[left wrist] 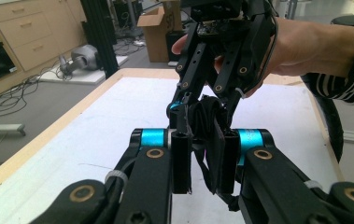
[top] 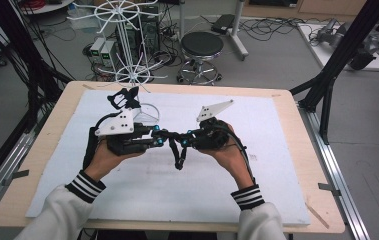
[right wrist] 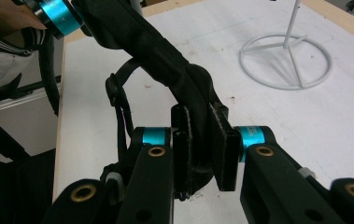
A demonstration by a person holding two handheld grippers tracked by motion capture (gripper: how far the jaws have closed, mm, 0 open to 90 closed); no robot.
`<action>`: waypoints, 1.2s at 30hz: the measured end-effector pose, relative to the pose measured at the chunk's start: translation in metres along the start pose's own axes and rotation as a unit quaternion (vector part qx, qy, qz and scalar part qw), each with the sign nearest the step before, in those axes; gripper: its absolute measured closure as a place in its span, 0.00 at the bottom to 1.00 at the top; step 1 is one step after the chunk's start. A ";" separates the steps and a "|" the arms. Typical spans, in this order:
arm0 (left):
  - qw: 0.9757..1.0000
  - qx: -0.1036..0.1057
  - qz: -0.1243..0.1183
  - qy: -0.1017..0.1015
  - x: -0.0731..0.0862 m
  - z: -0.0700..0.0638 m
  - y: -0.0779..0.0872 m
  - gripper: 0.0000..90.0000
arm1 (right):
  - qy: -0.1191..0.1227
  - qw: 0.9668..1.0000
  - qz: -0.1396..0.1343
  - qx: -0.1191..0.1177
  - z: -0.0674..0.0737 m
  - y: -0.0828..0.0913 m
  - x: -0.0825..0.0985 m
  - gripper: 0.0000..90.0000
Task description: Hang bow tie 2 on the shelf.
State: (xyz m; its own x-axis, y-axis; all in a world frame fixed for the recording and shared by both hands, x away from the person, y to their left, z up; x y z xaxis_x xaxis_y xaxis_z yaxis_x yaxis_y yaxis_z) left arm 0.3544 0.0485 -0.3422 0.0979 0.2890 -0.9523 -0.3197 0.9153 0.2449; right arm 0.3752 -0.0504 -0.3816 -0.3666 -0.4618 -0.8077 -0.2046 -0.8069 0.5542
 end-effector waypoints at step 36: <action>0.997 -0.073 -0.036 0.017 -0.006 0.029 0.067 0.90 | -0.007 0.985 -0.121 0.120 -0.016 0.061 0.041 0.09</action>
State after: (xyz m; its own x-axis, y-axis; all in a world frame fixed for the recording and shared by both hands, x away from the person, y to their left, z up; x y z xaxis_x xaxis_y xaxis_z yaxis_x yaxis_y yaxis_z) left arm 0.3596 0.1159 -0.3153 0.0937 0.2115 -0.9729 -0.4474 0.8819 0.1487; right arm 0.3619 -0.1242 -0.3839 -0.2930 -0.2593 -0.9203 -0.4957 -0.7819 0.3781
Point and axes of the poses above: each handheld gripper's, and its own axes: y roughly backward along the jaws, x roughly out of its underside, z roughly to its left, the point moved 10 cm from there along -y, roughly forward along the jaws, and after that the axes turned 4 degrees about -y, right-handed, at the moved point
